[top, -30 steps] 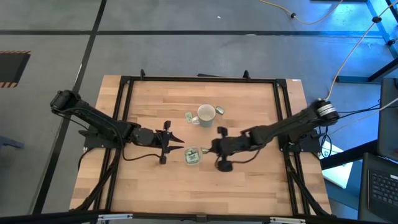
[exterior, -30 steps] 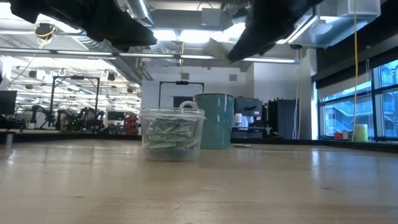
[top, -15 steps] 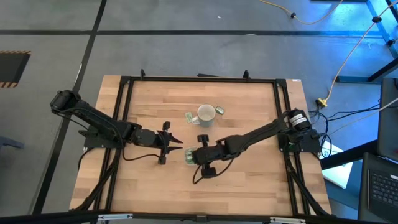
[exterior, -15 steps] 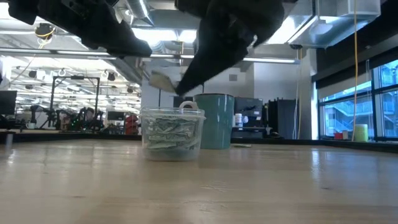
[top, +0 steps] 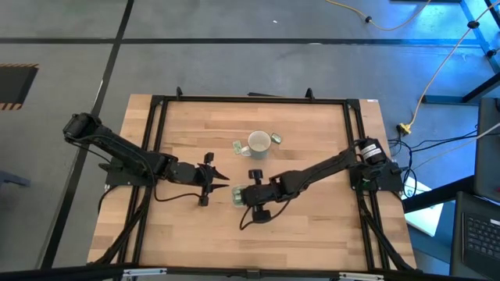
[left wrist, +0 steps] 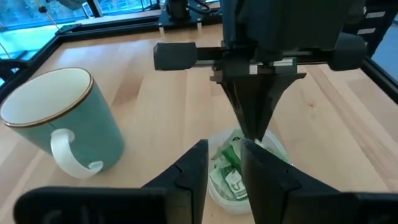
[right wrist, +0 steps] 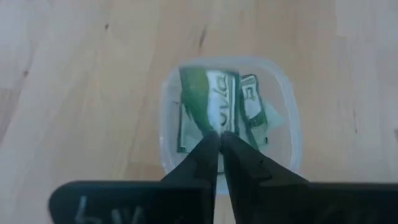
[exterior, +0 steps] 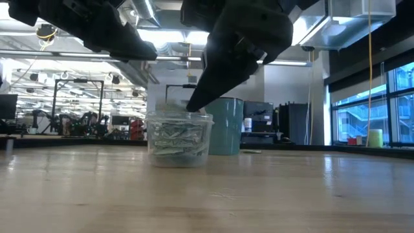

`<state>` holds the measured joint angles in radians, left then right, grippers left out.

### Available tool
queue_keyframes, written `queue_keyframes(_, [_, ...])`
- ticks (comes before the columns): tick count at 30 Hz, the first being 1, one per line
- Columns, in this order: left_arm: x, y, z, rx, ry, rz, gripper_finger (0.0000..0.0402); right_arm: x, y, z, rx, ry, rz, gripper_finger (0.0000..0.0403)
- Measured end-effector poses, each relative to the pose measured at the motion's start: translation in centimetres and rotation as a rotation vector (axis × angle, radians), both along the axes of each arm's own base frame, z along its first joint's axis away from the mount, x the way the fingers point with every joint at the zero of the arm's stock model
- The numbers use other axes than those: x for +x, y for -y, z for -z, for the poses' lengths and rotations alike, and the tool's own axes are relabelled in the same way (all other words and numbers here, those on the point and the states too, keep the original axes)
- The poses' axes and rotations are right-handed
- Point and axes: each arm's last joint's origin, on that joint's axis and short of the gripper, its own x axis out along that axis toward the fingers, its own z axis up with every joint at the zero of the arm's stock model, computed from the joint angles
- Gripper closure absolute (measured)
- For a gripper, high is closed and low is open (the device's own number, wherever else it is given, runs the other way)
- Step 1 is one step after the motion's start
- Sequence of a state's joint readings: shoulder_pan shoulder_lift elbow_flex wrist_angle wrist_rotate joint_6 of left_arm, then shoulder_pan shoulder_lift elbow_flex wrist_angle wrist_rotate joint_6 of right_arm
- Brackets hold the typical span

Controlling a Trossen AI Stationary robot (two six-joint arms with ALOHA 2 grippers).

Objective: Pick and place Stevia / Truvia into bins
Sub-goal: Put the green stevia packet into the transparent bin, then put the white stevia packet into the transparent bin

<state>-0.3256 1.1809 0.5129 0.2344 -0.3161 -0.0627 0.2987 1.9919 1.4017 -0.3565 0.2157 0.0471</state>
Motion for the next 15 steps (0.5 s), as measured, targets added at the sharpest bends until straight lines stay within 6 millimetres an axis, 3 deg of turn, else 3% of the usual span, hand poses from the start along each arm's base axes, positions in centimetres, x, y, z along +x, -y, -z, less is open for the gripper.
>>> queue_keyframes(9, [0.0,0.0,0.0,-0.005,-0.002,-0.003,0.0313,0.1,1.3,0.1,0.006,-0.023,0.055,0.0325])
queue_keyframes(15, [0.0,0.0,0.0,-0.011,-0.003,-0.006,0.0315,0.6,1.0,-1.6,0.01,0.019,0.038,0.0311])
